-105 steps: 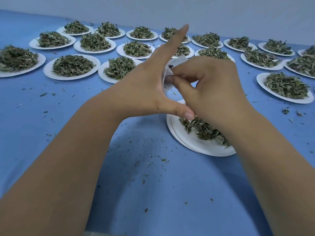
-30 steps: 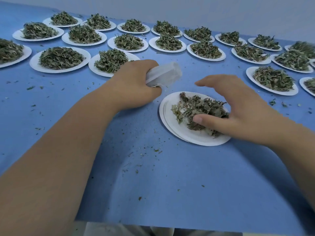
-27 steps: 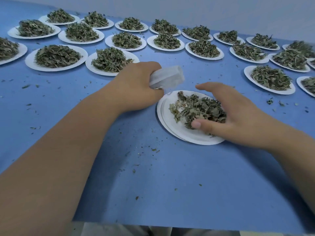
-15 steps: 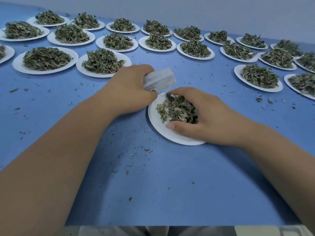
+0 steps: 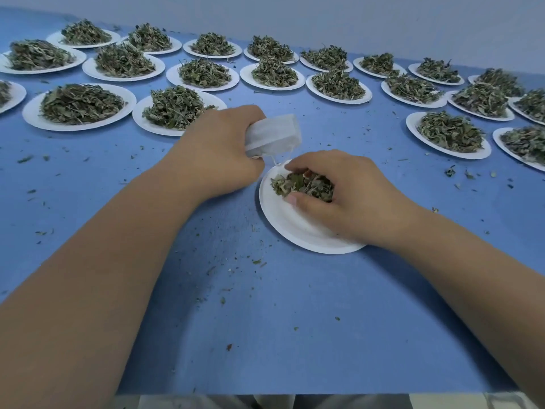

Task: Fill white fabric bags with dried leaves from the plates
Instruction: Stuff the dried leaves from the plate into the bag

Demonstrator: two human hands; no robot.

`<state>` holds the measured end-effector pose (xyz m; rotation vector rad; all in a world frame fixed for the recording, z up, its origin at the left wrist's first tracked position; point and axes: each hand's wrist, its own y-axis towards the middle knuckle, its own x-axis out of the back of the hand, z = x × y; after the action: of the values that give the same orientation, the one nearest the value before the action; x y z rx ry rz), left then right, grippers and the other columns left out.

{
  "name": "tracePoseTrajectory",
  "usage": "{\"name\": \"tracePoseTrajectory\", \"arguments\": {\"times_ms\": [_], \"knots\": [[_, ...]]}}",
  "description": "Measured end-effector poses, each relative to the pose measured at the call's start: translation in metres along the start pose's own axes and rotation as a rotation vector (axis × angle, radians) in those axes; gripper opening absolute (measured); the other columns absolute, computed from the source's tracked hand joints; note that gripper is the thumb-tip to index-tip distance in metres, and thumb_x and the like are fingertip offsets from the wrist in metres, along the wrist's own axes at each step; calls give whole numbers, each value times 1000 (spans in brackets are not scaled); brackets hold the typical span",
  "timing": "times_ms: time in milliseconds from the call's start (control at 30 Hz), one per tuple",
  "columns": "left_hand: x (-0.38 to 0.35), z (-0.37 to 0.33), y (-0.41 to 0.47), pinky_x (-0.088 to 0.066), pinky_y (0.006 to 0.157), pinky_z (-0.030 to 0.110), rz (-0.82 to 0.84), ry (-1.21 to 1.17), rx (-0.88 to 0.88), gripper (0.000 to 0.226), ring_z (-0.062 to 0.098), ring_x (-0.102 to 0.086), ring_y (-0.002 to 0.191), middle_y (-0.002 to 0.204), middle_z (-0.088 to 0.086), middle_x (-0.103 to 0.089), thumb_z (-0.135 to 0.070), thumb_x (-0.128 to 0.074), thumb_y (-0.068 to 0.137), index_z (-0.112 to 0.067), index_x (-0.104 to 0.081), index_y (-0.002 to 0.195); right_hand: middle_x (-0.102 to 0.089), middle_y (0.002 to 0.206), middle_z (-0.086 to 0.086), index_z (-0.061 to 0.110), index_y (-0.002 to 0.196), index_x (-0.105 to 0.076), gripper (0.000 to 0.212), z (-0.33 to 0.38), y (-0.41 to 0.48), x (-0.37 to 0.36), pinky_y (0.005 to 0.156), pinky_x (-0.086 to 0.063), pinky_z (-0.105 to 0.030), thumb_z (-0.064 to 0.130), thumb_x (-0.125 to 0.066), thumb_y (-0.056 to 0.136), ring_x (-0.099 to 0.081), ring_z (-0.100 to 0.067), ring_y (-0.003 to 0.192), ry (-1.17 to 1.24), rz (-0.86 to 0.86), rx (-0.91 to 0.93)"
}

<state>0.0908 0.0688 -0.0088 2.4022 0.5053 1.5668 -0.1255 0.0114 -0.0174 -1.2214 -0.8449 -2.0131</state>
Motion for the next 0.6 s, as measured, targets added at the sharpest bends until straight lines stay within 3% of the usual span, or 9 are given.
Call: {"name": "tracePoseTrajectory", "arguments": {"times_ms": [133,233,300,367,467,600], "knots": [[11,13,2,-45,67,36,-91,118,22,28,30,-54,79,82,-1,-57,-15,-66,77,-24,-55,101,-54,138,23,42,140,-48,73,-8,-12,16,108,-34,-37,83,-50,80,-43,-7,131,-150,-5,13],[21,20,4,-35,65,34,-166,249,-6,27,33,-50,74,74,-1,-51,-1,-59,73,-20,-54,92,-42,144,28,48,145,-35,81,-17,-22,20,107,-31,-29,89,-48,76,-33,1,135,-108,92,-43],[30,29,6,-40,64,36,-201,274,-21,28,34,-51,71,71,1,-51,5,-60,70,-18,-53,86,-38,149,25,46,149,-30,86,-20,-22,17,112,-28,-31,88,-48,77,-28,-1,139,-98,147,-40],[36,37,6,-50,61,41,-157,224,5,32,32,-53,68,73,5,-55,8,-59,71,-20,-56,88,-37,151,23,45,151,-28,87,-18,-19,12,113,-25,-33,89,-45,78,-27,-3,139,-112,152,-17],[30,31,2,-41,56,34,-9,158,-28,37,18,-47,64,69,0,-52,11,-50,68,-23,-54,81,-39,149,21,45,150,-28,85,-14,-12,11,111,-25,-39,88,-43,79,-31,-8,136,-161,149,5],[14,17,-1,-42,59,38,145,89,-129,29,26,-52,71,73,1,-55,6,-57,68,-17,-58,87,-48,135,17,39,146,-41,73,-13,-7,6,108,-33,-37,79,-46,85,-39,-12,126,-131,143,36]]}}
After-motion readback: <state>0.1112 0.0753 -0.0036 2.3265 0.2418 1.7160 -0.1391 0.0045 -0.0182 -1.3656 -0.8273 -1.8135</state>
